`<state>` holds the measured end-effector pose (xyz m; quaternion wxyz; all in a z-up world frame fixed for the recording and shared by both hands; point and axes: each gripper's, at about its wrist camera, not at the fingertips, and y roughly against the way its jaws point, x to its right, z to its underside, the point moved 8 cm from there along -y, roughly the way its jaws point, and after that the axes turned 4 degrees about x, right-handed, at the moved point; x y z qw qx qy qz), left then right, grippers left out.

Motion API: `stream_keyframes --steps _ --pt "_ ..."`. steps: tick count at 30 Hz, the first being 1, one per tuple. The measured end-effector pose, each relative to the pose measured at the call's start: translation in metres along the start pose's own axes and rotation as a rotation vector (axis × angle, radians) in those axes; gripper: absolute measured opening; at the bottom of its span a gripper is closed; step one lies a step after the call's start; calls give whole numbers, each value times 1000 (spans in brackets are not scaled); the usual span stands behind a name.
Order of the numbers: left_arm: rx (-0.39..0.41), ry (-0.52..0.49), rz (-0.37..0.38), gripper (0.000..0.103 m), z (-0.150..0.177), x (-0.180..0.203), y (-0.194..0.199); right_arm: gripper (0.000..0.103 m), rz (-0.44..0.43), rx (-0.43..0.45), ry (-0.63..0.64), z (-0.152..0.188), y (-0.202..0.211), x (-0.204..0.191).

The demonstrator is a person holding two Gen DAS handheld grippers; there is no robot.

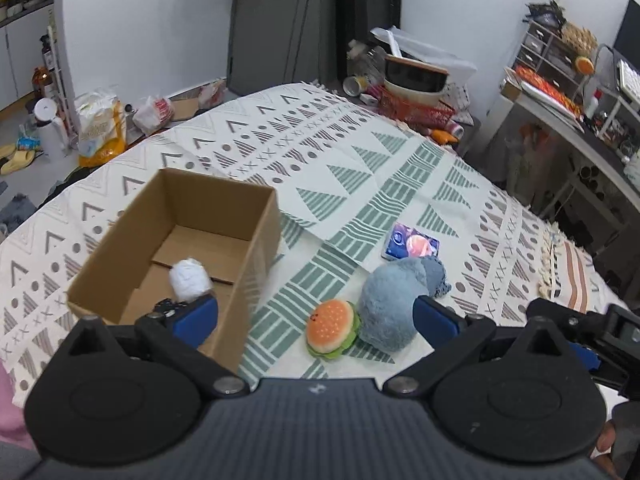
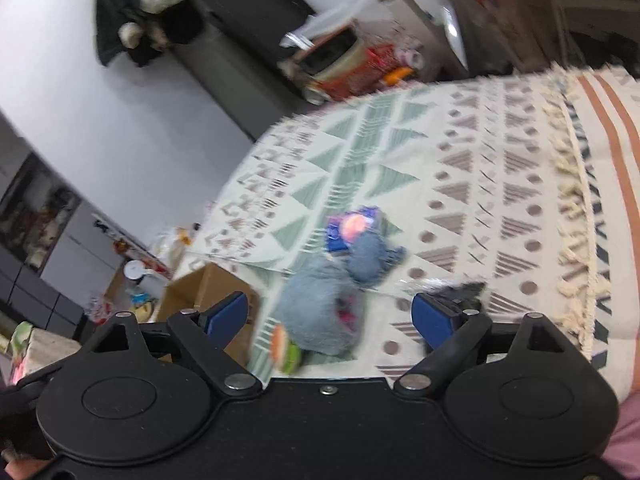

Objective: Organize soft objects
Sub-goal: 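Withdraw both grippers and move toward the grey-blue fluffy plush, then close the right gripper on the grey-blue fluffy plush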

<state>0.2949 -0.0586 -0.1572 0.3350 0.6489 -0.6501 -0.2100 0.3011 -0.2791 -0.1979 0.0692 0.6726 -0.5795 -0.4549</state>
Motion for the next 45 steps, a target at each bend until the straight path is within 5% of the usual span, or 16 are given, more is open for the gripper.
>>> stream_keyframes --steps 8,15,20,38,45 --pt "-13 -63 53 97 13 31 -29 73 -23 -72 -148 6 -20 25" --pt "-52 -101 95 70 22 59 -57 59 -24 -126 -288 10 -41 46" --pt "-81 -121 120 60 29 74 -74 49 -19 -150 -324 13 -55 54" --pt "-113 -114 69 56 38 67 -126 48 -38 -210 -349 17 -95 55" --pt "-103 -61 74 40 33 53 -135 48 -37 -224 -335 21 -111 45"
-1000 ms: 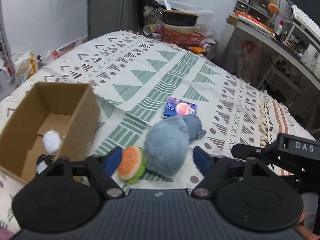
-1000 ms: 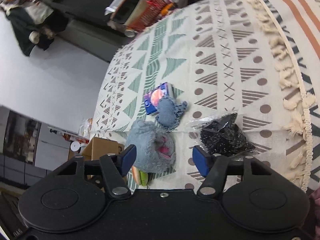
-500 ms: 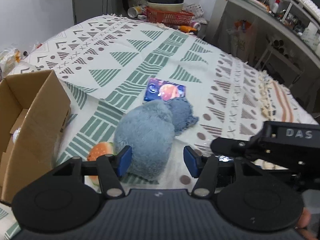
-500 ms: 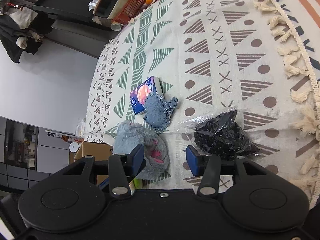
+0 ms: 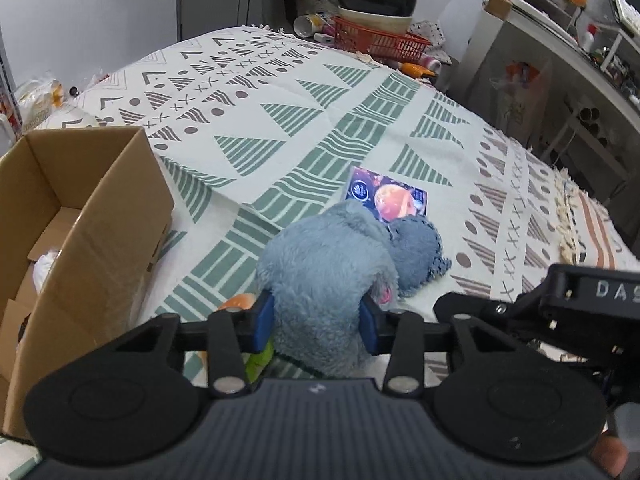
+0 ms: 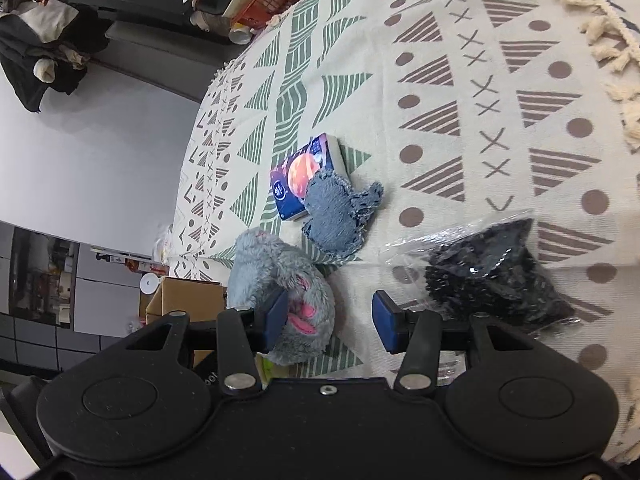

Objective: Organize soft objects
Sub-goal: 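Close the right gripper on the grey-blue fluffy plush, then carry the grey-blue plush with the right gripper into the box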

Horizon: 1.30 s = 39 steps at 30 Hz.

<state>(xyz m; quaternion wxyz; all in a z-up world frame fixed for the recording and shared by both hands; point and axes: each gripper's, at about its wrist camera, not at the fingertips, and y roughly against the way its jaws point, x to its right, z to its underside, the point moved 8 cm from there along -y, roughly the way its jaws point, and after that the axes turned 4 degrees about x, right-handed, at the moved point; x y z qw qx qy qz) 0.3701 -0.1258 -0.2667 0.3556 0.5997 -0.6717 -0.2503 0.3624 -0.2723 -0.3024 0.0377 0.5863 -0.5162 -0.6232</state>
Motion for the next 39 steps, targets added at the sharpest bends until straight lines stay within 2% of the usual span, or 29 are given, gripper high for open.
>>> stream_keyframes --steps 4,8,13,15,16,17,20,22,28,29,30,31,39 --pt "-13 52 31 37 -5 -5 2 48 -6 8 -13 -3 -4 -3" --pt "-57 120 97 36 -6 -7 5 48 -24 12 -6 -4 -5 -8" --pt "-98 196 189 36 -3 -5 9 47 8 -11 -12 -1 -9 0" --pt "-105 204 205 36 -2 -2 10 44 3 -15 -23 -1 -9 2" --pt "-108 205 209 36 -1 0 11 38 -3 -17 -25 0 -9 2" --pt "-115 210 213 36 0 1 11 25 -12 -19 -27 1 -9 2" --pt "-130 219 200 36 2 -1 11 14 -26 -20 -14 3 -6 0" --pt "-114 193 174 36 1 -2 14 12 -39 -20 3 5 -4 -4" --pt "-46 55 68 35 -3 1 23 10 -53 -12 82 10 0 -19" --pt "-47 51 66 32 -2 1 22 10 -47 -14 90 11 0 -19" --pt "-53 52 73 24 0 1 22 10 -43 -17 92 12 0 -19" --pt "-60 54 74 22 2 2 21 10 -40 -20 90 12 0 -18" --pt "-14 49 63 19 -7 -3 42 10 -87 7 172 19 15 -37"
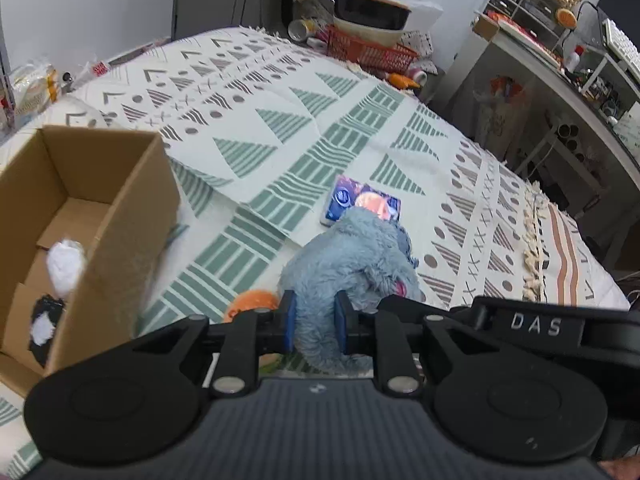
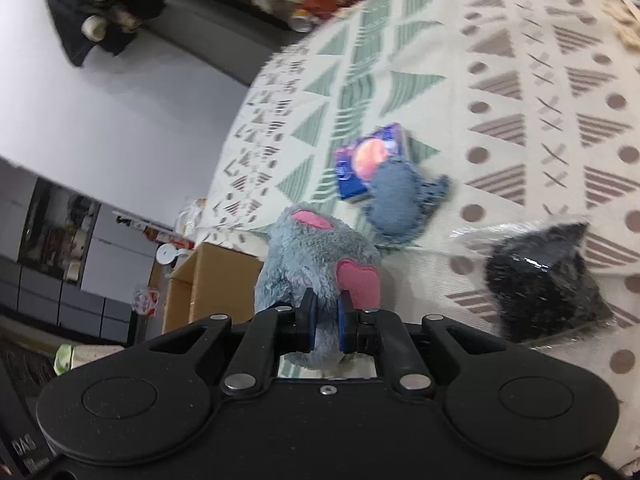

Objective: Organize soft objects
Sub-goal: 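Carry the grey-blue plush with the right gripper into the box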

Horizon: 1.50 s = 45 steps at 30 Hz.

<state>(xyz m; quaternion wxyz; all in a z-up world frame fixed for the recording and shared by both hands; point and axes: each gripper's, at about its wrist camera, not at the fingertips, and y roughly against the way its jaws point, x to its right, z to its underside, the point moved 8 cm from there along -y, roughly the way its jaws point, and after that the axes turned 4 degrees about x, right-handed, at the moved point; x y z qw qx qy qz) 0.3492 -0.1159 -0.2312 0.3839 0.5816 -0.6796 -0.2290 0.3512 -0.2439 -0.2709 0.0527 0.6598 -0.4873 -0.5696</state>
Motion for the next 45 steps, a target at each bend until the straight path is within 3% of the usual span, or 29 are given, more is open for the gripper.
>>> stream_keyframes --steps 11,25,36,45 --pt "76 16 13 18 -20 -21 39 10 -78 60 119 5 6 -45" --pt "174 39 18 16 -41 -57 83 10 -154 200 260 21 6 -100" --pt "192 86 -9 16 -48 -112 104 10 -219 177 366 48 -13 -142" --pt "186 138 -29 15 -49 -152 103 10 -225 128 415 64 -38 -168"
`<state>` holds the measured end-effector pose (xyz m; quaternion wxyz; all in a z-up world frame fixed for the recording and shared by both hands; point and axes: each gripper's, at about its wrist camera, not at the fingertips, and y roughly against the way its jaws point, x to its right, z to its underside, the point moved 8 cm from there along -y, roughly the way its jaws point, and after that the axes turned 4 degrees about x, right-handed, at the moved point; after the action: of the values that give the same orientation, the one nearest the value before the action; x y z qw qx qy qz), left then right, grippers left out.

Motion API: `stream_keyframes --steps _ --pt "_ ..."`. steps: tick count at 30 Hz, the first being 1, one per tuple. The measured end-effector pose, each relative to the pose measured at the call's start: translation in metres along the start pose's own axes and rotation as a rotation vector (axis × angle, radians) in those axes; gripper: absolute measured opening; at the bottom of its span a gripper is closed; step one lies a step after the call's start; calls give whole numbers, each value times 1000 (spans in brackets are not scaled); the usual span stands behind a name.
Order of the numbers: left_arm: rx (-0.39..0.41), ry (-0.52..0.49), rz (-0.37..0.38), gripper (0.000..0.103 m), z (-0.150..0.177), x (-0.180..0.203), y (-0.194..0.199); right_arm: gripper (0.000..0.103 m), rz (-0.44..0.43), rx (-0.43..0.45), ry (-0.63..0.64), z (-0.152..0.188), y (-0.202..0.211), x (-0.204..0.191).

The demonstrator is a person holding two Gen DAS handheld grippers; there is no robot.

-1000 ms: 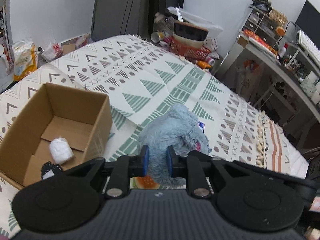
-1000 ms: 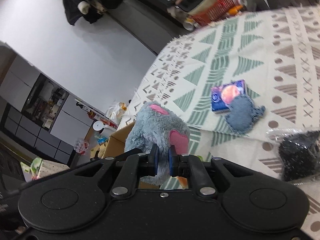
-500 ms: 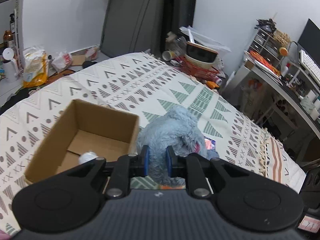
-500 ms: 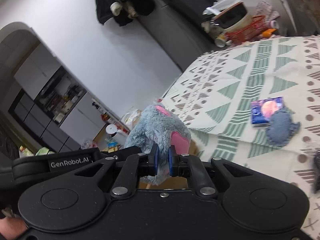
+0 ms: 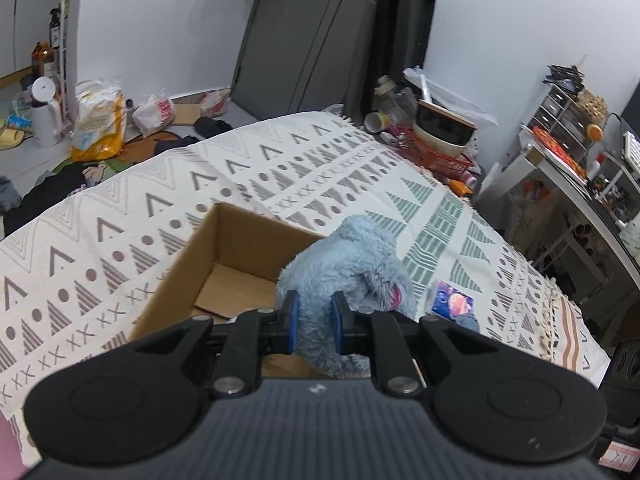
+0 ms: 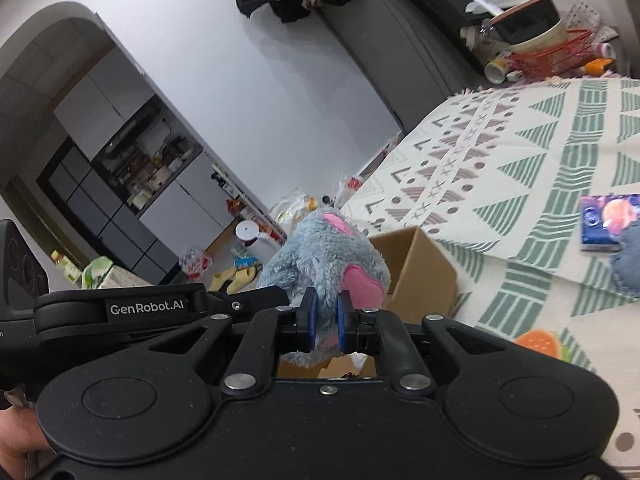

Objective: Organize soft objects
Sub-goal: 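Carry the grey-blue plush with the right gripper into the box, then open the right gripper and withdraw it from the box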

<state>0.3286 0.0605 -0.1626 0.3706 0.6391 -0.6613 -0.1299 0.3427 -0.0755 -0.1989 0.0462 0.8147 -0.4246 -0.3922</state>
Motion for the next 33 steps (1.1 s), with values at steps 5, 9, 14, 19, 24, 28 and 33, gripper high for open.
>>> stream_keyframes --steps 5,9,14,19,24,28,33 --pt "-33 31 -36 15 2 -25 -7 10 -1 -50 31 12 -19 -10" --pt "-59 38 -58 15 4 -41 -9 11 -3 -83 59 21 -30 -18" --pt "-90 48 -89 15 7 -56 -11 15 -19 -135 71 33 -41 -27" --pt "-110 43 -124 15 8 -67 -10 19 -14 -177 80 42 -45 -32" --pt "-104 33 -159 20 5 -70 -3 33 -8 -165 69 37 -35 -34" --pt "-89 34 -152 27 1 -65 7 48 -1 -137 49 30 -20 -34" --pt "-43 1 -172 60 -4 -51 19 56 20 -93 37 18 1 -30"
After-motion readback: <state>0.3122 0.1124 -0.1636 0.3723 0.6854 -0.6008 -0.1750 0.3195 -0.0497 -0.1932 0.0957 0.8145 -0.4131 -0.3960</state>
